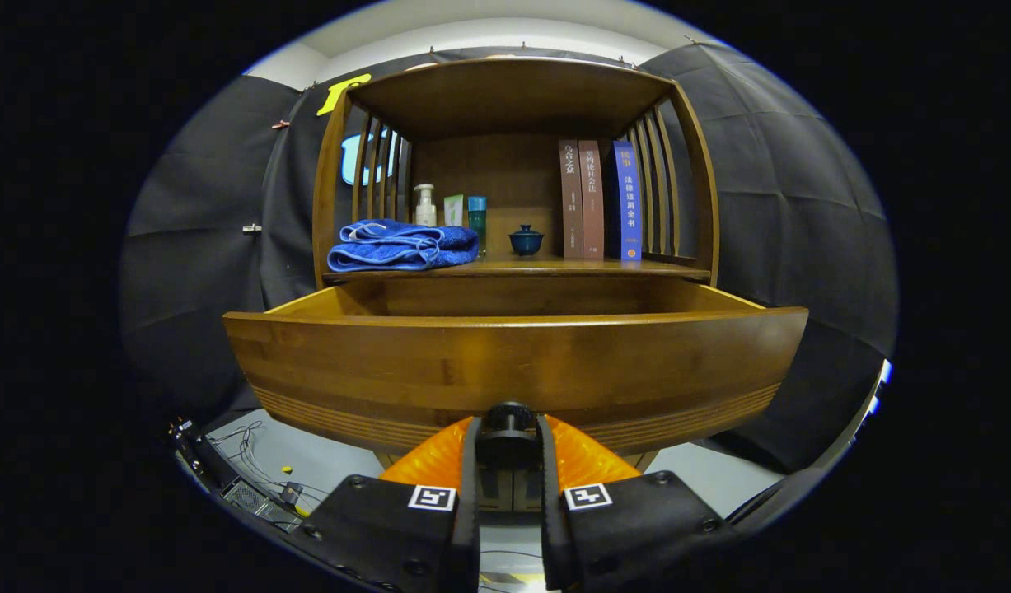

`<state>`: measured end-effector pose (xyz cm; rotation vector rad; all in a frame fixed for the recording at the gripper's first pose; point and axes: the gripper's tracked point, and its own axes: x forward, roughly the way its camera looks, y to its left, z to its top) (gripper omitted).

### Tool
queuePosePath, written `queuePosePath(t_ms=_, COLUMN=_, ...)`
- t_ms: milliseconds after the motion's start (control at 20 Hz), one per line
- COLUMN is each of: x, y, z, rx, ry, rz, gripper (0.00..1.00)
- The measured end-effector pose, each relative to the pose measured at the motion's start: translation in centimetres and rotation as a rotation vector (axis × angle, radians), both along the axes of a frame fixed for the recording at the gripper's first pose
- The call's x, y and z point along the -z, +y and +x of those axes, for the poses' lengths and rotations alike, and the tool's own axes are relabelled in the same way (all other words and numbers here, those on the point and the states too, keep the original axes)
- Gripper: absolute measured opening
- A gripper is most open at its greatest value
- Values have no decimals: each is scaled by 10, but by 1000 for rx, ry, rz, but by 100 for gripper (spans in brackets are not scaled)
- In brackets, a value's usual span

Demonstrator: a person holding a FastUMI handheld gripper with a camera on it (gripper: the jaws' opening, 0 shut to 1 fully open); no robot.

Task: Pull open the drawer, take out the items inside it, and place them on the countertop above the cabinet.

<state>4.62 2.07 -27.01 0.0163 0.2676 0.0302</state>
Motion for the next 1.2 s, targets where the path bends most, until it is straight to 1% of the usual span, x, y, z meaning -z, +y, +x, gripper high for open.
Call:
queuePosePath(t_ms=200, x=0, y=0, z=0, rx=6, ry=2, rz=8, gripper=33)
queuePosePath(t_ms=250, x=2, y=0, z=1, rx=9, ry=4, rz=13, gripper=36)
queuePosePath(t_ms=400, x=-1, y=-1, z=-2, rx=16, ry=5, rz=33, gripper=46)
queuePosePath(t_ms=450, x=-4, y=0, z=-4, rx=17, ry=1, rz=39, gripper=51)
queuePosePath(t_ms=600, x=0, y=5, z=-7, rx=7, ry=21, rz=28, gripper=88)
queuePosePath(t_ms=650, x=-7, y=5, z=-15, rx=-2, ry=29, rz=24, gripper=100)
queuePosePath(t_ms=750, x=-23, y=4, z=-20, rx=1, ry=20, rz=15, gripper=100)
queuePosePath(t_ms=950, x=-74, y=-7, z=-26, rx=36, ry=-31, rz=-23, gripper=99)
queuePosePath(t_ms=1200, x=-120, y=-11, z=-7, rx=31, ry=1, rz=-73, gripper=100)
